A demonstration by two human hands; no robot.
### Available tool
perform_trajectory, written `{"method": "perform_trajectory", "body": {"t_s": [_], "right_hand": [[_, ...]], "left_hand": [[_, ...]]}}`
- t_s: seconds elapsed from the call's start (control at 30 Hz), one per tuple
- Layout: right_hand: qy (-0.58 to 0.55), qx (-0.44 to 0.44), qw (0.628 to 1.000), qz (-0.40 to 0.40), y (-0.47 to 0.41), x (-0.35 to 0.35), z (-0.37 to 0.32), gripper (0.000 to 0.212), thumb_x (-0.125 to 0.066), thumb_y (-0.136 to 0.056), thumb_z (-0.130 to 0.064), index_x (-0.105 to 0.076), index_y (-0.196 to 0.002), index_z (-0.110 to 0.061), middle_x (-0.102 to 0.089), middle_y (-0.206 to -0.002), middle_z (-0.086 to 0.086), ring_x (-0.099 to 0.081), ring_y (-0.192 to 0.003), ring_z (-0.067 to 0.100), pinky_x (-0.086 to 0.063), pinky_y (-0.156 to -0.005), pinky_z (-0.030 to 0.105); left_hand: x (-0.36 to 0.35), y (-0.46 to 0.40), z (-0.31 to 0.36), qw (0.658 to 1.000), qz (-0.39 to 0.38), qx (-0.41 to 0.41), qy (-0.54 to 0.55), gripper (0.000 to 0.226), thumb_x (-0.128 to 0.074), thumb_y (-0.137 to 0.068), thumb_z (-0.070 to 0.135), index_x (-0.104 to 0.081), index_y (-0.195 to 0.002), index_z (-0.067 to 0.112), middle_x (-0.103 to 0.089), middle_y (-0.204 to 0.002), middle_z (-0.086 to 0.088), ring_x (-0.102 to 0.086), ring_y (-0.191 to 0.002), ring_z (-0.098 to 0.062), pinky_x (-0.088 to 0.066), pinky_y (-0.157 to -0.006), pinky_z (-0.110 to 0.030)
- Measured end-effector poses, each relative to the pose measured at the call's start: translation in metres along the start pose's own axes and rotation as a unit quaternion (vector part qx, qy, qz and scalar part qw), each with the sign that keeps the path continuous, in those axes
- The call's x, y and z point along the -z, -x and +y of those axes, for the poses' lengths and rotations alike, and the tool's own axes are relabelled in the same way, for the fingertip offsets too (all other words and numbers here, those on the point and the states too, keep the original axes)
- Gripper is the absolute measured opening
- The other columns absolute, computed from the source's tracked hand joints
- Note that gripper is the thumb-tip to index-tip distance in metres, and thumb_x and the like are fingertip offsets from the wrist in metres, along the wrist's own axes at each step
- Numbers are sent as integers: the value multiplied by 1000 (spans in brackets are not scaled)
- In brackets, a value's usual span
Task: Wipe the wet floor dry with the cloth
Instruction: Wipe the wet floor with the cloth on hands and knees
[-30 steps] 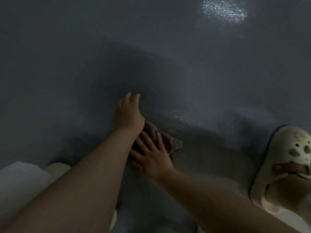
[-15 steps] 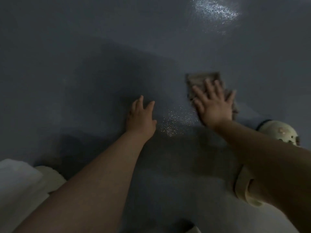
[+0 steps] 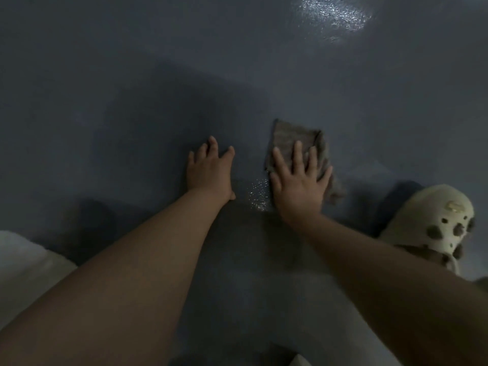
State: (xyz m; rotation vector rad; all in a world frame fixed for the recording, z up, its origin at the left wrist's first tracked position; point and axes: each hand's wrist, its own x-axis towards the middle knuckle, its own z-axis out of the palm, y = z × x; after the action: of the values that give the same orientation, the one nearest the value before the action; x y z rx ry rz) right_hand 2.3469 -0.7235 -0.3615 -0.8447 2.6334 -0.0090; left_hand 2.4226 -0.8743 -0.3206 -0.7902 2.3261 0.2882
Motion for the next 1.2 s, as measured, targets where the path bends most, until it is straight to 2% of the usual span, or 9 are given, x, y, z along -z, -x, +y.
{"method": "perform_trajectory", "body": {"t_s": [0.2, 0.4, 0.47, 0.57, 0.67, 0.87, 1.03, 1.13, 1.2], "right_hand": [[33, 229, 973, -24, 89, -44, -25, 48, -32, -89, -54, -48, -133, -44, -42, -147, 5, -27, -138, 34, -10, -107, 64], [108, 353, 929, -37, 51, -25, 18, 47, -25, -92, -51, -43, -135, -47, -34, -151, -3, -28, -140, 28, -10, -107, 63], [111, 316, 942, -39, 24, -16, 36, 50, -19, -94, -51, -33, -141, -46, -17, -157, -2, -12, -145, 27, -1, -107, 62], [83, 144, 986, 9, -17, 6, 66, 51, -15, -95, -51, -25, -145, -43, -13, -159, 0, -8, -146, 29, -3, -108, 65], [29, -24, 999, -20, -47, 29, 95, 49, -17, -100, -48, -6, -148, -46, 7, -160, -4, 10, -146, 24, 3, -108, 66], [-21, -82, 996, -5, -32, 21, 53, 51, -21, -101, -45, -8, -149, -40, 6, -160, 0, 10, -146, 28, 2, -112, 61], [16, 126, 992, -26, 34, -15, -12, 51, -26, -97, -47, -25, -147, -38, -12, -159, 4, -9, -145, 33, 3, -110, 61], [38, 291, 954, -59, 80, -35, -36, 49, -31, -89, -47, -52, -132, -38, -44, -146, 3, -39, -134, 34, -13, -109, 55], [81, 371, 923, -60, 90, -41, -31, 48, -30, -88, -49, -55, -128, -41, -49, -142, -1, -44, -131, 29, -19, -108, 54]], "left_hand": [[-3, -8, 4, 1000, 21, 4, -11, 75, -62, -89, 25, -16, -148, 20, 0, -157, -19, -8, -144, -36, -9, -116, -47], [-4, -9, 3, 1000, 11, -12, 5, 84, -70, -82, 29, -18, -146, 16, 0, -155, -23, -8, -143, -39, -9, -116, -46], [-2, -8, 1, 1000, 1, -14, 0, 89, -73, -79, 25, -16, -147, 16, 2, -155, -23, -8, -143, -39, -8, -116, -46], [0, -11, 0, 1000, -18, -17, -17, 87, -69, -83, 18, -12, -148, 18, 5, -155, -23, -5, -144, -38, -6, -117, -46], [1, -14, -1, 999, -32, -17, -17, 85, -66, -86, 18, -9, -149, 18, 8, -155, -23, -3, -144, -39, -5, -117, -45], [-3, -17, -6, 999, -26, -23, -3, 87, -65, -85, 16, -7, -150, 22, 9, -156, -20, -2, -144, -37, -4, -117, -44], [1, -17, -7, 999, -19, -24, 11, 80, -57, -86, 5, -13, -150, 21, 7, -156, -20, -5, -145, -36, -4, -117, -44], [0, -16, -5, 1000, -4, -20, 15, 78, -56, -85, 2, -16, -149, 21, 5, -156, -20, -7, -144, -36, -6, -117, -43], [-1, -15, -2, 1000, 4, -14, 15, 76, -56, -86, 3, -17, -148, 21, 6, -156, -20, -6, -144, -36, -6, -117, -42]]}}
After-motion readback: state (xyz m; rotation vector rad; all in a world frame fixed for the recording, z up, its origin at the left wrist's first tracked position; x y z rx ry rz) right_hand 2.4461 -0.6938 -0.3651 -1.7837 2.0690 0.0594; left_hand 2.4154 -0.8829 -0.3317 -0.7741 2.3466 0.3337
